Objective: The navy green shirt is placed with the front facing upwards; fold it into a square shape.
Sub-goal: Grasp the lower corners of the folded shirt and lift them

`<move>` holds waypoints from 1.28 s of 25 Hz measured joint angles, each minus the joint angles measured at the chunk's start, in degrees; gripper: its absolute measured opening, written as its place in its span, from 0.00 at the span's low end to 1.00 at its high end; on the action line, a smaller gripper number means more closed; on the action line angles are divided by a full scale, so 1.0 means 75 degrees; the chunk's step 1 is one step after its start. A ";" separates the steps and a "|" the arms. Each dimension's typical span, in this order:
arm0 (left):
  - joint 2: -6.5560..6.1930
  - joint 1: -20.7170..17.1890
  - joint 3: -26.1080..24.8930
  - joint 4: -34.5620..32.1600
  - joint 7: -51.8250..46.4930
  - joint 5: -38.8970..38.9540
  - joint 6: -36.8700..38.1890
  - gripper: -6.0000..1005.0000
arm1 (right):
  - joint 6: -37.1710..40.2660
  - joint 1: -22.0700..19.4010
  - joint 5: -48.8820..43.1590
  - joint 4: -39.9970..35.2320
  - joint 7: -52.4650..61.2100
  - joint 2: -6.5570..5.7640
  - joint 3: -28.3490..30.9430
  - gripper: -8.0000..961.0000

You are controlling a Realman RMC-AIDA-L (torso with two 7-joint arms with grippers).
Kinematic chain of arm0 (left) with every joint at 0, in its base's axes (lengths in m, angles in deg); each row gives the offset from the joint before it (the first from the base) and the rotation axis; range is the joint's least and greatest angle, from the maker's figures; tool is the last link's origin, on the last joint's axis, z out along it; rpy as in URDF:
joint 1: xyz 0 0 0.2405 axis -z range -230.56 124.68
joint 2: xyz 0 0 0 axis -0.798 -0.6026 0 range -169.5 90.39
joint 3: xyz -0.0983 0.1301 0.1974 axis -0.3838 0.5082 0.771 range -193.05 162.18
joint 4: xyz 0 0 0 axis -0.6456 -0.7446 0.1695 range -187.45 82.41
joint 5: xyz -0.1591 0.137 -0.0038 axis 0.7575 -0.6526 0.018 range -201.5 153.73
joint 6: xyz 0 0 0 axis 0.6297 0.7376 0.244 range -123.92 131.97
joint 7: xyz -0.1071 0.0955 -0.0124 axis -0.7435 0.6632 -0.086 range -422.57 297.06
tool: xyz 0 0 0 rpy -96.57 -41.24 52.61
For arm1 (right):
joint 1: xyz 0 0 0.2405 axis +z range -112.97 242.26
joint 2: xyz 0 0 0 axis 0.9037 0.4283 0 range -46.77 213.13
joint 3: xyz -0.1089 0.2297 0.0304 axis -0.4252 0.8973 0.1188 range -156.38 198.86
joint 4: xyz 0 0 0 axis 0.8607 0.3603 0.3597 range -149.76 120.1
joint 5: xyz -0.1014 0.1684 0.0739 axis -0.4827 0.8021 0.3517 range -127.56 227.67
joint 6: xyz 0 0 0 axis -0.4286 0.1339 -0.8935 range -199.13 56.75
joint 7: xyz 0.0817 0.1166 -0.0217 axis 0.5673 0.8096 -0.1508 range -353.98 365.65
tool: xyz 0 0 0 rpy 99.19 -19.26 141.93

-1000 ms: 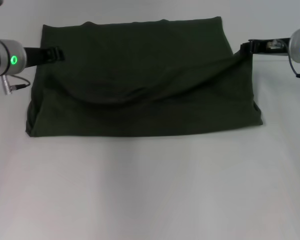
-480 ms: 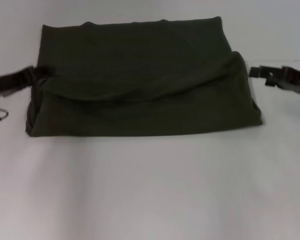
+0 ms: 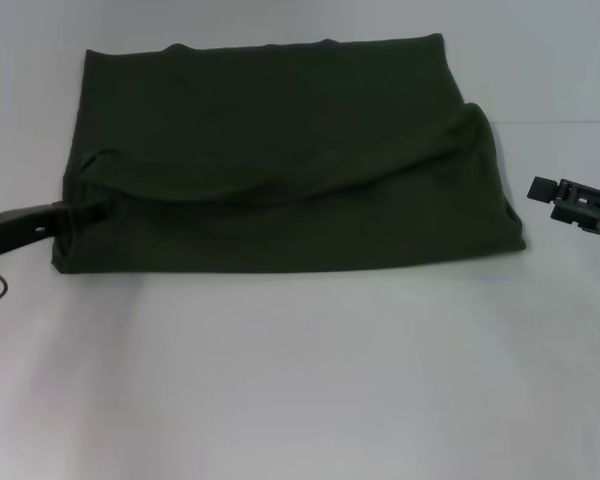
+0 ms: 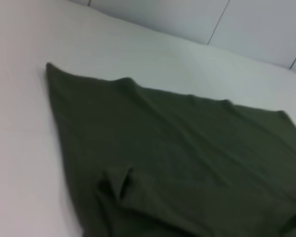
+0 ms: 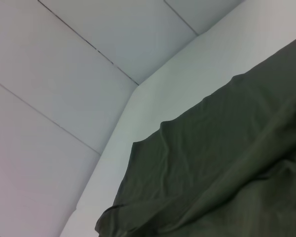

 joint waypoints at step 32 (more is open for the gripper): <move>-0.0138 0.0004 0.0050 0.0595 -0.1673 -0.0387 -0.0026 0.73 | -0.0021 0.0032 0.0025 0.0111 -0.0023 -0.0055 0.0183 0.97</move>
